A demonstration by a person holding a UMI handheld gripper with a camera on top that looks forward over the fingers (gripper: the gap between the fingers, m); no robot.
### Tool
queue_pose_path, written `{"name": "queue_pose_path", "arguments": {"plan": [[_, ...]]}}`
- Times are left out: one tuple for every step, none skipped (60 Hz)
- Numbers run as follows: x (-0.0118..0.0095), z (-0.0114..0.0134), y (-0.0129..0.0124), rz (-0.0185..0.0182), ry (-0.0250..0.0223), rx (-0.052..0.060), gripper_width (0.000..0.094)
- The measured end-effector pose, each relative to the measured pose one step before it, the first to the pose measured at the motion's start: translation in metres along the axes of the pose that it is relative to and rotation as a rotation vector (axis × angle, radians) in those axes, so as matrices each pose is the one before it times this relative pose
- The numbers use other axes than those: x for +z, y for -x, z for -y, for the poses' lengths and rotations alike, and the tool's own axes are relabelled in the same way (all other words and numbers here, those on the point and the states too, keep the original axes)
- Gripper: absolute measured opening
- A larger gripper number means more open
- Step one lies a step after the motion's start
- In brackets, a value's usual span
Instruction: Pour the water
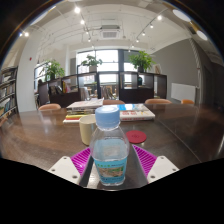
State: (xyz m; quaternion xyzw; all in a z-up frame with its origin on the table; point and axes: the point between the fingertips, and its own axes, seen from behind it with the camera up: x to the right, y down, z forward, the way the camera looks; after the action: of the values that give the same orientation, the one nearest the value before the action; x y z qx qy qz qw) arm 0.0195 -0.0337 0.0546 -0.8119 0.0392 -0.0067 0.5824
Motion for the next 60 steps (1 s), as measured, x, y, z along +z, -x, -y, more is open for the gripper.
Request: {"name": "queue_pose_path", "arguments": {"plan": [[0.00443, 0.00089, 0.00217, 0.00311, -0.00547, -0.0016, 0.0689], [0.00111, 0.00105, 0.00233, 0.00692, -0.00706, -0.0015, 0.0666], [0.00091, 0.00080, 0.00222, 0.00839, -0.00659, -0.0009, 0.0630], [-0.00199, 0.00064, 0.00242, 0.00711, -0.00595, -0.0003, 0.0587], [0.00041, 0.00036, 0.00144, 0.00299, -0.00412, -0.0003, 0.0558], [0.00055, 0.00045, -0.00159, -0.00958, -0.00217, -0.0022, 0.0469], [0.00012, 0.00105, -0.00158, -0.01098, -0.00429, -0.0044, 0.0466], [0.00062, -0.00141, -0.00122, -0.00938, 0.00519, -0.0016, 0.0467], [-0.00016, 0.00012, -0.00014, -0.00589, 0.00123, -0.0011, 0.0452], [0.00009, 0.00038, 0.00019, -0.00264, 0.00030, 0.0008, 0.0446], [-0.00023, 0.00025, -0.00187, -0.00015, 0.00546, 0.0005, 0.0435], [-0.00017, -0.00051, 0.00072, -0.00242, 0.00437, 0.0008, 0.0424], [0.00005, -0.00023, 0.00014, -0.00373, 0.00269, 0.0027, 0.0423], [0.00019, -0.00012, 0.00084, -0.00074, 0.00143, 0.0032, 0.0398], [0.00015, -0.00008, 0.00003, -0.00199, 0.00001, 0.0009, 0.0399], [0.00000, 0.00047, 0.00027, -0.00090, -0.00280, -0.0027, 0.0378], [0.00011, 0.00012, 0.00021, -0.00059, -0.00343, -0.0036, 0.0366], [0.00001, -0.00031, 0.00014, -0.00189, -0.00186, 0.0002, 0.0353], [0.00005, -0.00038, -0.00043, -0.00235, -0.00033, -0.0026, 0.0334], [0.00176, -0.00040, -0.00148, -0.00057, -0.00003, -0.0019, 0.0335], [-0.00001, -0.00058, 0.00043, -0.00125, 0.00093, -0.0038, 0.0320], [0.00026, -0.00014, -0.00031, -0.00270, 0.00187, -0.0043, 0.0302], [-0.00012, 0.00008, -0.00011, -0.00182, 0.00017, 0.0006, 0.0304], [-0.00008, -0.00001, 0.00033, -0.00024, 0.00108, -0.0003, 0.0303], [0.00008, 0.00011, -0.00004, -0.00088, 0.00080, -0.0039, 0.0301], [0.00023, -0.00006, 0.00036, 0.00077, 0.00180, -0.0036, 0.0303], [0.00002, -0.00019, -0.00025, 0.00013, 0.00396, -0.0033, 0.0303], [-0.00029, 0.00024, -0.00026, -0.00012, 0.00611, -0.0003, 0.0303], [0.00026, 0.00008, -0.00007, -0.00192, 0.00636, 0.0029, 0.0305], [-0.00006, -0.00023, 0.00083, -0.00632, 0.00938, 0.0005, 0.0304], [0.00026, -0.00041, -0.00053, -0.00232, 0.00944, -0.0007, 0.0300], [0.00081, 0.00022, -0.00084, -0.00091, 0.00721, -0.0020, 0.0303], [0.00039, 0.00075, -0.00128, -0.00184, 0.00504, -0.0032, 0.0302], [0.00091, 0.00155, -0.00192, -0.00361, 0.00484, -0.0056, 0.0302], [0.00069, 0.00196, -0.00266, -0.00534, 0.00491, -0.0089, 0.0303], [0.00092, 0.00265, -0.00313, -0.00565, 0.00245, -0.0110, 0.0302], [0.00111, 0.00334, -0.00328, -0.00550, 0.00081, -0.0134, 0.0300], [0.00279, 0.00229, -0.00600, -0.00416, 0.00506, -0.0209, 0.0302], [0.00177, 0.00164, -0.00338, -0.00810, 0.00883, -0.0282, 0.0305], [0.00226, 0.00243, -0.00435, -0.00990, 0.00774, -0.0297, 0.0301], [0.00259, 0.00321, -0.00433, -0.00897, 0.00223, -0.0245, 0.0303], [0.00297, 0.00400, -0.00391, -0.00610, -0.00098, -0.0218, 0.0303], [0.00369, 0.00302, -0.00342, -0.00305, 0.00452, -0.0272, 0.0301], [0.00405, 0.00077, -0.00396, -0.00512, 0.01407, -0.0361, 0.0302], [0.00425, 0.00069, -0.00542, -0.00998, 0.01508, -0.0363, 0.0304], [0.00559, 0.00241, -0.00954, -0.01122, 0.00656, -0.0316, 0.0299], [0.00267, 0.00248, -0.00414, -0.01457, 0.00320, -0.0308, 0.0303], [0.00388, 0.00291, -0.00451, -0.00975, 0.00521, -0.0380, 0.0302], [0.00448, 0.00224, -0.00383, -0.00582, 0.00943, -0.0426, 0.0300], [0.00412, 0.00285, -0.00399, -0.00579, 0.00645, -0.0387, 0.0302], [0.00365, 0.00479, -0.00440, -0.00790, -0.00078, -0.0334, 0.0302], [0.00343, 0.00554, -0.00412, -0.00813, -0.00541, -0.0331, 0.0303], [0.00393, 0.00390, -0.00343, -0.00593, -0.00130, -0.0411, 0.0301], [0.00387, 0.00362, -0.00306, -0.00421, 0.00317, -0.0485, 0.0304], [0.00712, 0.00245, -0.00852, 0.00130, -0.00105, -0.0472, 0.0301], [0.00104, 0.00442, 0.00102, -0.01136, -0.00085, -0.0444, 0.0302], [0.00293, 0.00392, -0.00244, -0.00666, -0.00033, -0.0477, 0.0312], [0.00377, 0.00315, -0.00152, -0.00426, 0.00302, -0.0520, 0.0312], [0.00356, 0.00274, -0.00110, -0.00126, 0.00483, -0.0529, 0.0312], [0.00320, 0.00351, -0.00155, -0.00323, 0.00038, -0.0477, 0.0315]]}}
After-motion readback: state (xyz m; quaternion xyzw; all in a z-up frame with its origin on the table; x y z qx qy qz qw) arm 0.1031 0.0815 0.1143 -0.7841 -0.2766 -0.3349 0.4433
